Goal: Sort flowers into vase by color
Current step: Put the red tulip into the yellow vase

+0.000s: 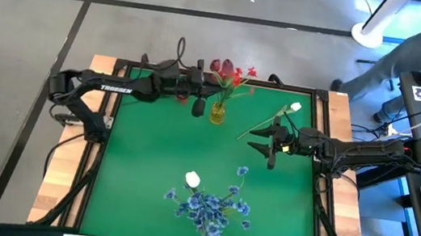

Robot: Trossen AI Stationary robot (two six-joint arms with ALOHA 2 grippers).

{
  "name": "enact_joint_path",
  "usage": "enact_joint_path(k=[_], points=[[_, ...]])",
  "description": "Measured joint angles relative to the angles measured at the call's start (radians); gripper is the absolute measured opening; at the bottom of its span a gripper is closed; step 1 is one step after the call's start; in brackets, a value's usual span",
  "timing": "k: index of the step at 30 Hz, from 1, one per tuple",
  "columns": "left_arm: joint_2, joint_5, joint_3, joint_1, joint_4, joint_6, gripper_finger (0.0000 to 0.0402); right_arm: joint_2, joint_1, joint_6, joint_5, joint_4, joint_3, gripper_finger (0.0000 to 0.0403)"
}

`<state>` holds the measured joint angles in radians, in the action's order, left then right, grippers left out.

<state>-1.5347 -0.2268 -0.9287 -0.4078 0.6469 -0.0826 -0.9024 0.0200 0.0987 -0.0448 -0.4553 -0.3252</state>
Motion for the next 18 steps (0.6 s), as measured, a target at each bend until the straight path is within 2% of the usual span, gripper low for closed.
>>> enact_joint_path(k=[6, 10, 12, 18], points=[[-0.051, 0.008, 0.000, 0.000, 0.030, 0.027, 0.0008, 0.000, 0.000, -0.002, 0.000, 0.006, 0.000, 0.0199], [-0.052, 0.118, 0.000, 0.005, 0.038, 0.027, 0.0022, 0.000, 0.000, -0.002, 0.000, 0.011, 0.000, 0.0199], [-0.052, 0.163, 0.000, 0.010, 0.030, 0.025, 0.0037, 0.000, 0.000, -0.002, 0.000, 0.011, 0.000, 0.0199], [-0.052, 0.189, 0.000, 0.037, -0.100, 0.001, 0.0102, 0.000, 0.000, -0.006, 0.000, 0.011, 0.000, 0.0199]])
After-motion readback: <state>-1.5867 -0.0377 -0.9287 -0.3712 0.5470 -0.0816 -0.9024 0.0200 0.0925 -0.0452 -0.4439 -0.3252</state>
